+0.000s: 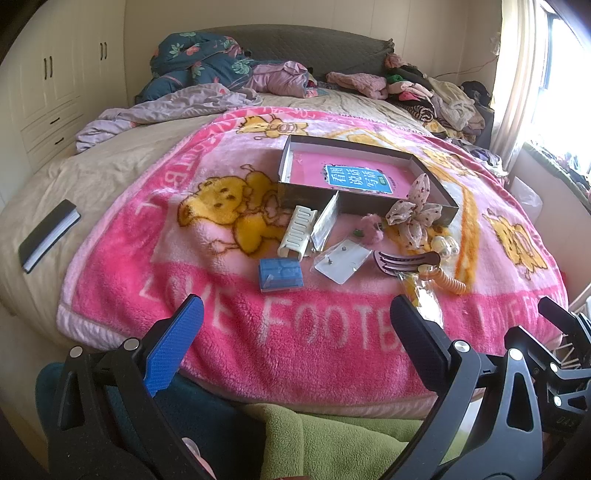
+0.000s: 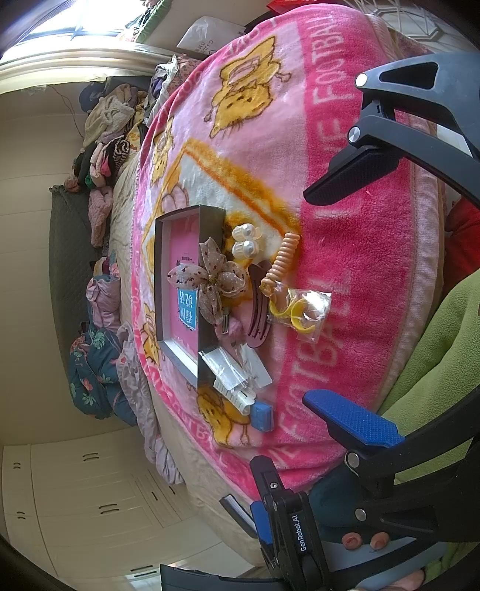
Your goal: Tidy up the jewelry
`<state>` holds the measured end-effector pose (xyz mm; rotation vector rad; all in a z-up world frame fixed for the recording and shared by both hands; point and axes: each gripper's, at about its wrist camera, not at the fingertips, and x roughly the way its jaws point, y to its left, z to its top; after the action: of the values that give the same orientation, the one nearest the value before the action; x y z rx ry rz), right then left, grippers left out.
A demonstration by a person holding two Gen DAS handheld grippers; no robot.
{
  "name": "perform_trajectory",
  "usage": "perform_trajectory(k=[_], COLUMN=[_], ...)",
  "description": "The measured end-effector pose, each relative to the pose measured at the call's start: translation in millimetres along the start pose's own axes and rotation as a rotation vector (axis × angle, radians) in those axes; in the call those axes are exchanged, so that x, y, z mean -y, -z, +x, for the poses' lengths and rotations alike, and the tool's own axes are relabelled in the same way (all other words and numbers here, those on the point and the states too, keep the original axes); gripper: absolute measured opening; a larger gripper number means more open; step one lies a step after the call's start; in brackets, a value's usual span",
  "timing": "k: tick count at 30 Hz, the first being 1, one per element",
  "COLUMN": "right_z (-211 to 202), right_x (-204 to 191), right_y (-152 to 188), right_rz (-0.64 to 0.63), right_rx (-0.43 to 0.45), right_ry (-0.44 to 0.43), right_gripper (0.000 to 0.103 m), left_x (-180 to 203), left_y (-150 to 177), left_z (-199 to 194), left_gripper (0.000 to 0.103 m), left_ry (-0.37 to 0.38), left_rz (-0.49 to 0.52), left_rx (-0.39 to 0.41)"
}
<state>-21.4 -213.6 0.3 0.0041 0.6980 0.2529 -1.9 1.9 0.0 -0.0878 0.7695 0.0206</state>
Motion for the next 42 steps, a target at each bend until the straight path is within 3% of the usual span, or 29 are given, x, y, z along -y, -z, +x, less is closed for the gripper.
perform_trajectory(k=[27, 34, 42], right_z=[33, 57, 82], right_x=[-20, -4, 32], right_y=[-21, -31, -31], right_rz=[-0.083, -0.08, -0.08], right_rx=[-0.026, -0.044, -0.082], right_ry=[-0.066, -0.034, 0.044], right_gripper=[0.097, 0.097, 0.097], left_x=[-40, -49, -44], left_y=[-12, -23, -39], left_z=[13, 36, 70], left_gripper=[0.093, 0.093, 0.093], left_ry=[-0.017, -0.037, -0.003], left_rz=[-0.085, -0.084, -0.058], left_rx=[-0.019, -0.057, -0.092])
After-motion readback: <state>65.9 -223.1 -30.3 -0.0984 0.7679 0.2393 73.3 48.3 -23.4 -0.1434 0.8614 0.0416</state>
